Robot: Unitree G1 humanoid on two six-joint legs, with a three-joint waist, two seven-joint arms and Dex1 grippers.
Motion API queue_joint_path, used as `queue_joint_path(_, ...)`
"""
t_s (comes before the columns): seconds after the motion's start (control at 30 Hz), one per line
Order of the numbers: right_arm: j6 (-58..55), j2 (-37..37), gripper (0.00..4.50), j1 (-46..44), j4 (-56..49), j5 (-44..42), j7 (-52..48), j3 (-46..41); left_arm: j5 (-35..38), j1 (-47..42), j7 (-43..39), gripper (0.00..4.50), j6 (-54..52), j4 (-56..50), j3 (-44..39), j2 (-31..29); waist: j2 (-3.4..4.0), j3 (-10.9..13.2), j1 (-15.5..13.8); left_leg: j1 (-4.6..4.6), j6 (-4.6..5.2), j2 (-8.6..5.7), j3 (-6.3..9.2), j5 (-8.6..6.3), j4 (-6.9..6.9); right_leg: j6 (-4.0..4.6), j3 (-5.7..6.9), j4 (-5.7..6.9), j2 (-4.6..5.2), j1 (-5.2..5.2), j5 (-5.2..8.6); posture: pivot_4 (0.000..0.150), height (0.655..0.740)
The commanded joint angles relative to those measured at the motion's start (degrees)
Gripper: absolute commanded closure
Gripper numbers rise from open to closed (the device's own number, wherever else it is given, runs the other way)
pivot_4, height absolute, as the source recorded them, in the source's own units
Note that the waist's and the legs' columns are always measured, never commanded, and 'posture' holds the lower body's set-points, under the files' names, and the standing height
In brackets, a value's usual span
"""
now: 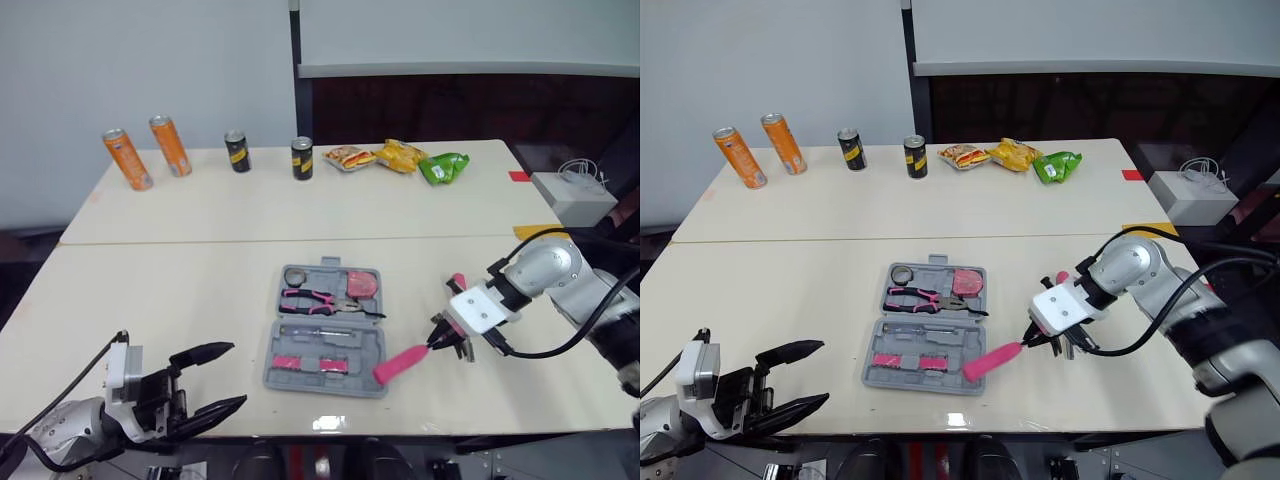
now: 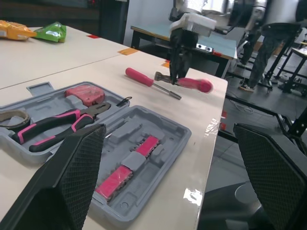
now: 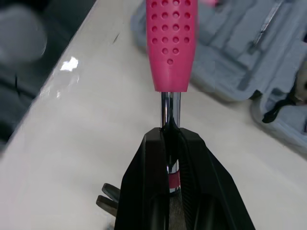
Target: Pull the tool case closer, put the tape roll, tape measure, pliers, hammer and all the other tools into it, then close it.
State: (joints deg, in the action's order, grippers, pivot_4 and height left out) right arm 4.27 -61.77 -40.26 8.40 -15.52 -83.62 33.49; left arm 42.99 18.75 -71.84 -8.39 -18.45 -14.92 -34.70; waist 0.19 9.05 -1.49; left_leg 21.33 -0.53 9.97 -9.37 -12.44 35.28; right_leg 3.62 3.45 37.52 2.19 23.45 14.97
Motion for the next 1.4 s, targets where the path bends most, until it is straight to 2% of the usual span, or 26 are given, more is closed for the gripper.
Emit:
queue_joint_path(0.03, -25.4, -2.6, 4.49, 5.1, -15.6, -7.0, 12.1, -10.4, 1.1, 0.0, 0.3, 0.0, -0.3, -1.9, -1.0, -0.3, 0.01, 0.0, -0.2, -0.12, -0.02, 0.01, -0.02, -0.01, -0.07, 0.0, -0.01, -0.03, -0.02, -0.01, 0.0, 0.15, 0.74)
queue_joint_path(0.1, -36.5, -3.2, 4.49, 9.7, -22.5, -11.0, 18.0, -16.0, 1.3, 0.0, 0.4, 0.0, -0.7, -2.1, -1.2, -0.4, 0.02, 0.0, -0.5, -0.18, -0.07, 0.03, -0.03, -0.03, -0.15, 0.0, -0.05, -0.1, -0.07, -0.07, 0.0, 0.15, 0.74)
queue_joint_path(0.2, -59.4, -1.0, 4.49, 16.3, -31.9, -19.4, 30.8, -26.9, 1.6, -0.7, 0.4, 0.0, -1.4, -1.9, -1.3, -0.8, 0.05, 0.0, -1.4, -0.28, -0.3, 0.07, -0.05, -0.04, -0.23, 0.0, -0.08, -0.2, -0.12, -0.11, 0.0, 0.15, 0.74)
queue_joint_path(0.27, -69.7, 1.8, 4.49, 17.5, -35.3, -21.2, 36.9, -31.0, 1.7, -1.0, 0.3, 0.0, -1.7, -1.8, -1.3, -1.0, 0.06, 0.0, -1.6, -0.4, -0.4, 0.08, -0.05, -0.03, -0.27, -0.01, -0.08, -0.31, -0.15, -0.15, 0.0, 0.15, 0.74)
queue_joint_path(0.37, -90.1, 7.0, 4.49, 15.9, -39.4, -19.5, 46.4, -34.5, 1.8, -2.4, 0.4, 0.0, -2.5, -1.7, -1.2, -1.2, 0.07, -0.1, -1.7, -0.47, -0.54, 0.08, -0.09, -0.03, -0.28, -0.02, -0.12, -0.34, -0.16, -0.16, -0.01, 0.15, 0.74)
queue_joint_path(0.43, -96.1, 10.7, 4.49, 16.0, -40.0, -22.4, 50.5, -37.4, 2.4, -3.0, 0.2, 0.0, -3.3, -2.3, -1.2, -1.4, 0.1, -0.1, -1.7, -0.5, -0.6, 0.08, -0.09, -0.03, -0.29, -0.02, -0.14, -0.34, -0.17, -0.19, -0.01, 0.15, 0.74)
queue_joint_path(0.53, -96.8, 18.2, 4.49, 19.3, -40.7, -27.4, 59.8, -41.4, 3.9, -4.4, -0.5, 0.0, -5.0, -3.5, -1.0, -2.3, 0.1, -0.1, -2.0, -0.52, -0.71, 0.1, -0.12, -0.06, -0.33, -0.01, -0.19, -0.34, -0.2, -0.16, -0.01, 0.15, 0.74)
queue_joint_path(0.73, -96.8, 26.7, 4.49, 21.9, -41.0, -32.3, 77.2, -43.3, 4.6, -6.6, -0.5, 0.0, -6.5, -3.3, -1.2, -3.1, 0.38, -0.2, -2.7, -0.62, -1.19, 0.12, -0.2, 0.11, -0.43, -0.03, -0.26, -0.31, -0.23, -0.16, -0.02, 0.15, 0.74)
queue_joint_path(1.03, -96.8, 30.9, 4.49, 26.3, -37.7, -41.6, 95.7, -46.6, 4.8, -6.6, -0.7, 0.0, -7.4, -4.6, -1.3, -3.2, 0.37, -0.2, -2.9, -0.77, -1.98, -0.01, -0.19, 0.2, -1.09, -0.36, -0.32, -0.39, -0.23, -0.25, -0.21, 0.15, 0.74)
queue_joint_path(1.17, -96.8, 32.4, 4.49, 27.8, -35.6, -47.0, 102.4, -47.5, 5.2, -7.0, -1.1, 0.0, -8.3, -5.2, -1.1, -3.5, 0.39, -0.2, -2.7, -1.42, -2.22, 0.01, -0.16, 0.21, -1.37, -0.34, -0.31, -0.45, -0.29, -0.82, -0.14, 0.15, 0.74)
queue_joint_path(1.27, -96.8, 34.1, 4.49, 27.8, -32.9, -49.5, 106.6, -48.5, 5.3, -7.4, -2.0, 0.0, -8.7, -5.5, -0.6, -4.0, 0.33, -0.2, -2.8, -1.51, -2.26, 0.02, -0.16, 0.21, -1.37, -0.35, -0.31, -0.46, -0.31, -0.92, -0.07, 0.15, 0.74)
queue_joint_path(1.33, -96.8, 33.6, 3.63, 27.6, -32.0, -50.8, 107.7, -48.5, 5.6, -7.8, -2.3, 0.0, -9.0, -5.6, -0.5, -4.4, 0.33, -0.2, -2.8, -1.48, -2.3, 0.01, -0.14, 0.2, -1.37, -0.38, -0.3, -0.48, -0.31, -0.93, -0.06, 0.15, 0.74)
queue_joint_path(1.4, -96.8, 32.4, 2.95, 27.2, -32.2, -51.5, 107.2, -48.7, 5.9, -8.4, -2.6, 0.0, -9.5, -5.3, -0.6, -4.8, 0.34, -0.2, -2.8, -1.44, -2.32, 0.0, -0.12, 0.18, -1.36, -0.42, -0.3, -0.52, -0.31, -0.93, -0.08, 0.15, 0.74)
